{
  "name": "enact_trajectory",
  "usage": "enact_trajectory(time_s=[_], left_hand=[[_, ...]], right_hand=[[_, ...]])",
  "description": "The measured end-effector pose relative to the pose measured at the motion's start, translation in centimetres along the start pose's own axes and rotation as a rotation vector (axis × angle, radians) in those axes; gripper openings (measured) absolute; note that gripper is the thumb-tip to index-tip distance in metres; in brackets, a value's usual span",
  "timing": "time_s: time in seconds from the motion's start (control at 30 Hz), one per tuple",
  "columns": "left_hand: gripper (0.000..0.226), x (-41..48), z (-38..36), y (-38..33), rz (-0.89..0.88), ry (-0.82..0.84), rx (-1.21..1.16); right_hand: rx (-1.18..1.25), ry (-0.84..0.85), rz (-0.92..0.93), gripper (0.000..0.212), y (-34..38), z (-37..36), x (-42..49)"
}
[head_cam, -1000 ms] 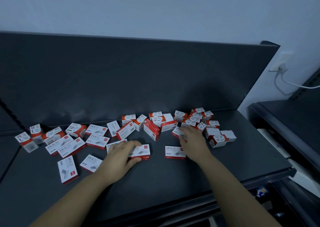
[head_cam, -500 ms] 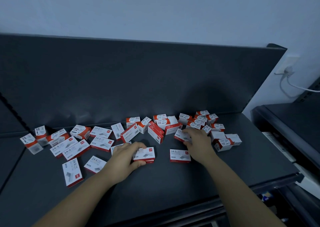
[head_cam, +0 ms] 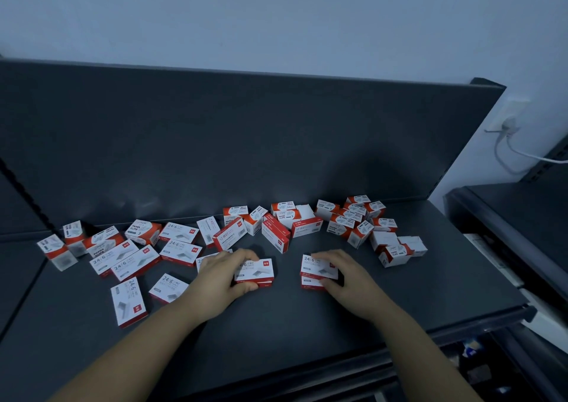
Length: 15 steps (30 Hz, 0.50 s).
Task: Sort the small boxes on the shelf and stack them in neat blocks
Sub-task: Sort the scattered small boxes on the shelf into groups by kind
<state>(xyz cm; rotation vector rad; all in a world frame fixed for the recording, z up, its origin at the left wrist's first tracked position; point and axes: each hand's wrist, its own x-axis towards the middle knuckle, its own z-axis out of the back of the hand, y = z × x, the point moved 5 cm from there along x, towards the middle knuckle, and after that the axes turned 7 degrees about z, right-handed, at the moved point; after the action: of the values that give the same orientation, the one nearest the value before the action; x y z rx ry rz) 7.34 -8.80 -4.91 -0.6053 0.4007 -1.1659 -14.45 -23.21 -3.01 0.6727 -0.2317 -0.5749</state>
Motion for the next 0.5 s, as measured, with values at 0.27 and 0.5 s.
enact_trajectory(time_s=[0.27, 0.5], left_hand=[[0.039, 0.3, 0.2, -0.5, 0.027, 0.021, 0.076], [0.049, 1.1, -0.5, -2.3, 0.056, 0.021, 0.195]], right_hand=[[0.028, 0.009, -0.041, 0.054, 0.1, -0.3, 0.0], [-0.036, -0.006, -0.021, 0.052, 0.2, -0.9, 0.5]])
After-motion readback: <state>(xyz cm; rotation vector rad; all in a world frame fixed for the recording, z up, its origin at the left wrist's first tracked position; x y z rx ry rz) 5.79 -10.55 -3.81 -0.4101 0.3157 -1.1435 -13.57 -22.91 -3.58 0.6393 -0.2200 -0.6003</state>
